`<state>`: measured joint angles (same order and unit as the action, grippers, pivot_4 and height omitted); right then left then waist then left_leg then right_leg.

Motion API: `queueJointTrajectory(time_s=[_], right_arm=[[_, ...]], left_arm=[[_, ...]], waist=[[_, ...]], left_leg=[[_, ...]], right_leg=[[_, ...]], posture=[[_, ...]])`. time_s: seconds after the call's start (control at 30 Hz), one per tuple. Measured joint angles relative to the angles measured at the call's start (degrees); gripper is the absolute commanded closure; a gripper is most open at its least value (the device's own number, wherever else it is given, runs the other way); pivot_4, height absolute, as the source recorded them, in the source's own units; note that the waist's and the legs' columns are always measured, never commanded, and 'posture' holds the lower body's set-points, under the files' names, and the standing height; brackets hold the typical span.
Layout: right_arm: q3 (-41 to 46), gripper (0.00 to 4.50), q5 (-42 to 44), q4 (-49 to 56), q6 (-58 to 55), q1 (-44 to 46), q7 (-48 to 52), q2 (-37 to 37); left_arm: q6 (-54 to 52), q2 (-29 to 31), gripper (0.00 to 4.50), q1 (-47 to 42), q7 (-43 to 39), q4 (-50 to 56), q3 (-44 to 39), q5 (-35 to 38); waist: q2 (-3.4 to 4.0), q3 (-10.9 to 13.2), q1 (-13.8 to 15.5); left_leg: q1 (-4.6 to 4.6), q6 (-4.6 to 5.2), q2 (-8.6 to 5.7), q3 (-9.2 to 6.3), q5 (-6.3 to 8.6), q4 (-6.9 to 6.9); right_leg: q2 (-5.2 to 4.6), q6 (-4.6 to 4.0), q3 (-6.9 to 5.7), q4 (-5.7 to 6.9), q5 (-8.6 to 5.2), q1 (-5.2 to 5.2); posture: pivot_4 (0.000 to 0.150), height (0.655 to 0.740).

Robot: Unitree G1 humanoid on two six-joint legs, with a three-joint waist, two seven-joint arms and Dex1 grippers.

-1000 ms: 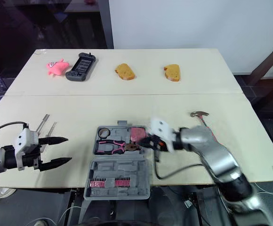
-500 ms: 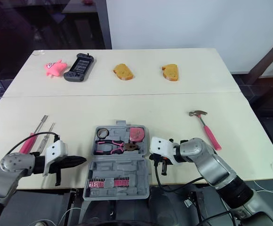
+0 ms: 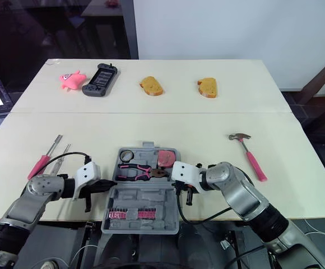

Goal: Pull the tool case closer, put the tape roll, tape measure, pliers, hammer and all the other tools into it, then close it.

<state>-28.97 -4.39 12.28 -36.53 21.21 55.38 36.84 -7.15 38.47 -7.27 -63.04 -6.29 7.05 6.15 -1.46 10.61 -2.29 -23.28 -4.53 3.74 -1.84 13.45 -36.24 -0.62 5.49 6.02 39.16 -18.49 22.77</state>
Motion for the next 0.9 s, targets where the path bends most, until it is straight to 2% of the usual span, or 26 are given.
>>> queueJointTrajectory(time_s=[0.27,0.5,0.9], right_arm=[[0.7,4.50,-2.2,-9.8,3.1,6.4,-1.6,-2.9],[1.1,4.50,-3.5,-14.0,5.0,8.6,-2.2,-4.2],[1.5,4.50,-4.5,-15.0,5.6,9.0,-2.4,-4.9]], left_arm=[[1.6,-2.8,4.45,-10.5,0.0,-10.4,1.2,-3.1],[5.1,-5.4,4.45,-16.6,0.1,-19.5,1.3,-4.4],[7.5,-6.4,4.45,-18.1,1.1,-22.9,1.2,-4.9]], waist=[[0.02,0.0,0.1],[0.04,0.0,0.1],[0.04,0.0,0.0]], left_leg=[[-0.02,-0.01,-0.02,-0.03,-0.02,-0.02],[-0.02,-0.01,-0.03,-0.05,-0.04,-0.06],[-0.02,-0.02,-0.03,-0.06,-0.04,-0.04]], right_leg=[[0.00,0.19,-0.02,0.00,0.12,-0.02],[0.00,0.24,-0.03,0.00,0.17,-0.05],[0.00,0.24,-0.03,0.00,0.17,-0.05]], posture=[[0.150,0.7400],[0.150,0.7400],[0.150,0.7400]])
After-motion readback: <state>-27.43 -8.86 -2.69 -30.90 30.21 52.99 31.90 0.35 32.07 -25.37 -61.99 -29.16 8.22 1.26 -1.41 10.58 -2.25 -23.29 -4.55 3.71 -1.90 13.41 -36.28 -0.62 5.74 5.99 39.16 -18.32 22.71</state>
